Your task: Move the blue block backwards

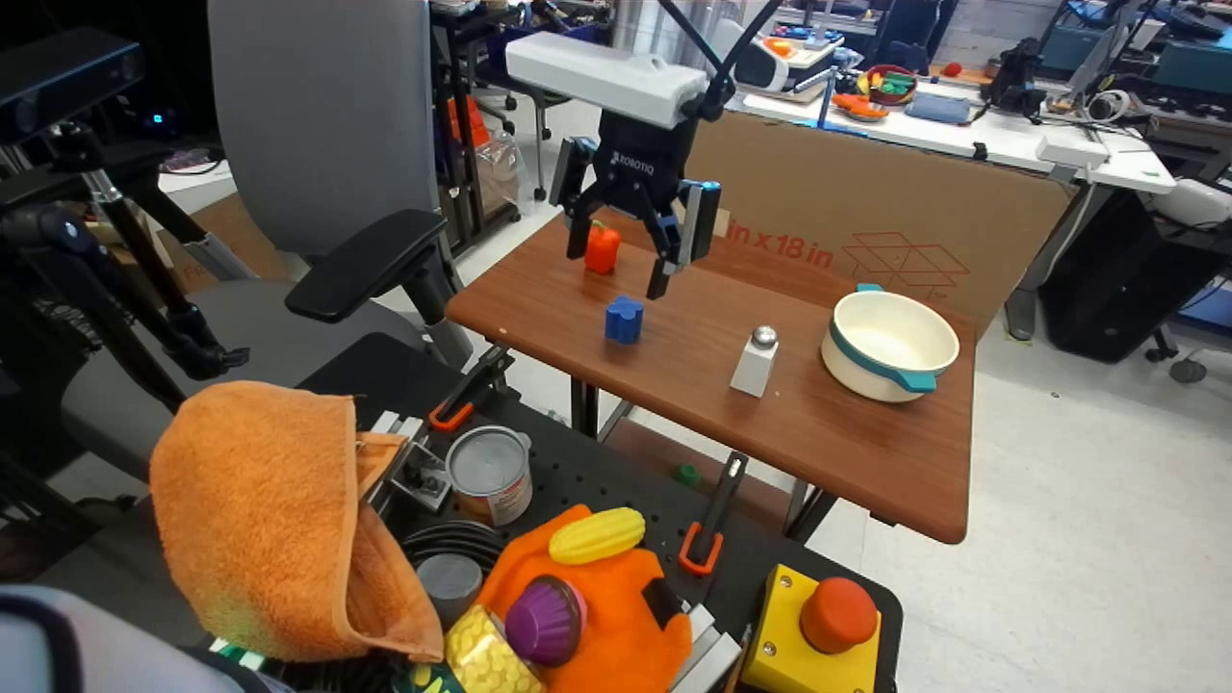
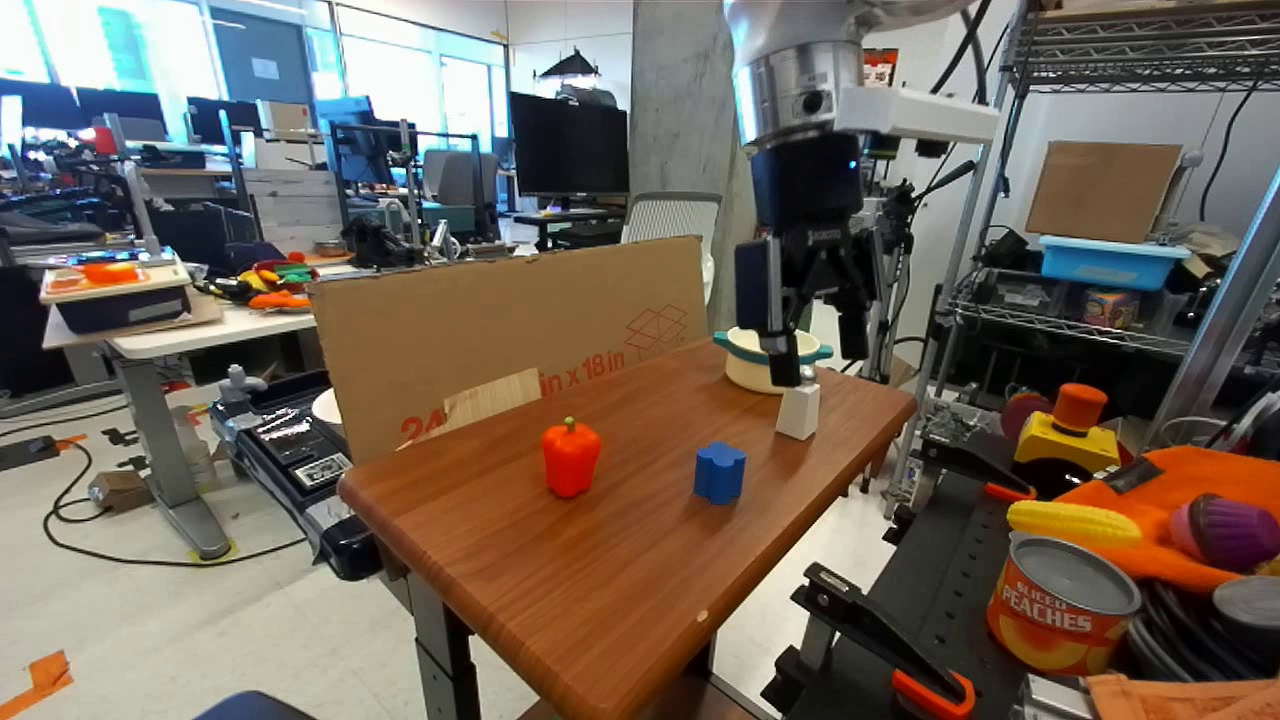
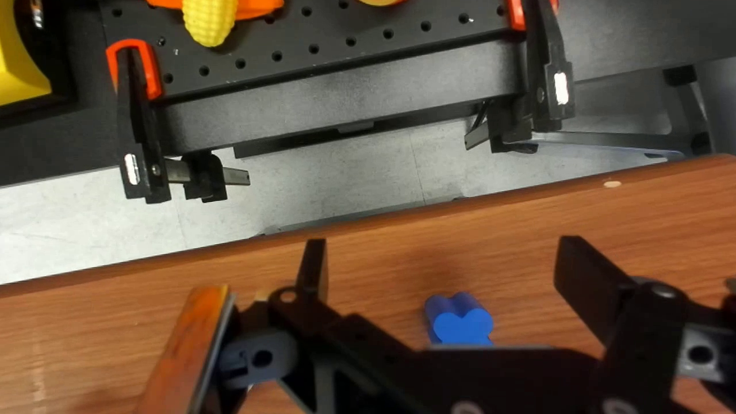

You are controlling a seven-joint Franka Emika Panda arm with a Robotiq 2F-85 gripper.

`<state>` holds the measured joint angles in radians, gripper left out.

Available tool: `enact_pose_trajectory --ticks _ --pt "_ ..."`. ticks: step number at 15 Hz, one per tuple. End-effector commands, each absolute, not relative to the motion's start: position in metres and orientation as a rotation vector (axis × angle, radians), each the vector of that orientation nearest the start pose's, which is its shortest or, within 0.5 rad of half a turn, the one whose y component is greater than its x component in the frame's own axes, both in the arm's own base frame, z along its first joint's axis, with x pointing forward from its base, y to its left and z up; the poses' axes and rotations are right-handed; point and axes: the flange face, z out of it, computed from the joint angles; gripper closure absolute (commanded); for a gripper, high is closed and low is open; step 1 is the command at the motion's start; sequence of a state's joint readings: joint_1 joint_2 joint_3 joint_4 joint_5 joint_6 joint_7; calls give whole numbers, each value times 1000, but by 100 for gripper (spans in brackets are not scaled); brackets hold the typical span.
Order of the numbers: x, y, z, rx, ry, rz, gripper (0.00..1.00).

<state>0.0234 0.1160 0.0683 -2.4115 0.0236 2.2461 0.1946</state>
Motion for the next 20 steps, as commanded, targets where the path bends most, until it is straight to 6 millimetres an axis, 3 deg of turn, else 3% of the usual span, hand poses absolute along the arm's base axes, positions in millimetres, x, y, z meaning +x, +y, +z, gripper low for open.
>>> enact_pose_trajectory --ticks 1,8,15,16,17,20 --pt "482 55 215 -3145 201 433 0" --pt "511 67 172 -3178 235 425 0" --pt "535 70 142 -3188 292 460 0" --pt "538 70 139 -3190 299 470 5" --pt "540 71 136 -3194 303 471 26" --pt "543 76 131 -3194 309 484 37"
